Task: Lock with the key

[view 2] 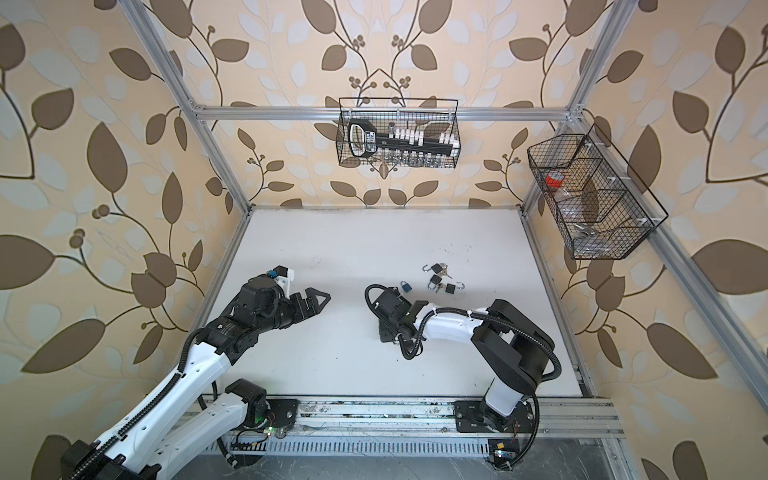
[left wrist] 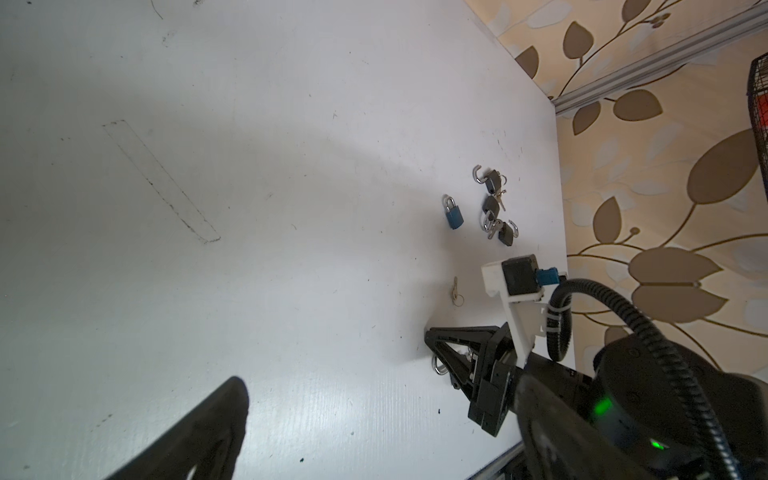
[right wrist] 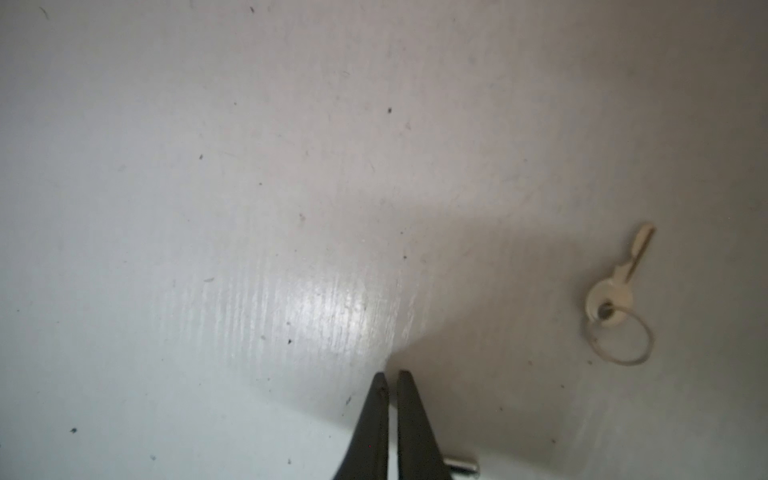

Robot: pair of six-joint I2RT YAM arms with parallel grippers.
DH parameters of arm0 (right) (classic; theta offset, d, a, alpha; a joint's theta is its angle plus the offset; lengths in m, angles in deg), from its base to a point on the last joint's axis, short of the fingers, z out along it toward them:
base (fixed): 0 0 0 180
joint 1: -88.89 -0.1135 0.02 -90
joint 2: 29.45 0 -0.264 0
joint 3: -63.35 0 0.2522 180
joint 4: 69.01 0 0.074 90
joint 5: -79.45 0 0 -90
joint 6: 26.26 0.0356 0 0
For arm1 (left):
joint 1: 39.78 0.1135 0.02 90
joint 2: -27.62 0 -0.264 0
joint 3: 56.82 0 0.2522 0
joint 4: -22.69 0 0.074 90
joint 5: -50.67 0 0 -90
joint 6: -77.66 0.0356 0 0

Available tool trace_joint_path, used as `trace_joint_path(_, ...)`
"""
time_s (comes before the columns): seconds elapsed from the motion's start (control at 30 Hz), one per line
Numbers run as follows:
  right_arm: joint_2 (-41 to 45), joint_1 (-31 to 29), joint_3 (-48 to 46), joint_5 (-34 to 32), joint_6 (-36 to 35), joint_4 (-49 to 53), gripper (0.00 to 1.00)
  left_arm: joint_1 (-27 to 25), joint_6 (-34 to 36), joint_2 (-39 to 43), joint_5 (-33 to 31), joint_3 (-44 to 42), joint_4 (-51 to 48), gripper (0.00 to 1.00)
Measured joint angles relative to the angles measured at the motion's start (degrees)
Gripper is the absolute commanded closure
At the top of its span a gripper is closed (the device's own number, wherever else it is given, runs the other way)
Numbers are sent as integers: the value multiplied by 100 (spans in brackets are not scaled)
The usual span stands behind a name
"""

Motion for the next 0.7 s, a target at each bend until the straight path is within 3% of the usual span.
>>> trace_joint_path(0.13, 245, -179, -101, 280, -505, 37, 67, 0, 125, -4, 243, 0, -11, 1)
trace_joint_path(0.27, 1043, -131, -385, 509, -857, 70, 54, -114, 216, 22, 374, 0, -9, 1)
trace_joint_path(0.4, 1561, 400, -734, 619, -1036, 63, 48, -758, 295, 234, 289, -2, 15, 1)
trace_joint_path(0.57, 1554, 839, -1045, 916, -1259, 140, 37, -1742, 293, 332, 46, -116, 315, 1)
trace_joint_path(0.7, 1467, 846, -1043, 1163, -1388, 63, 33, -1996, 271, 151, -37, -299, 485, 1)
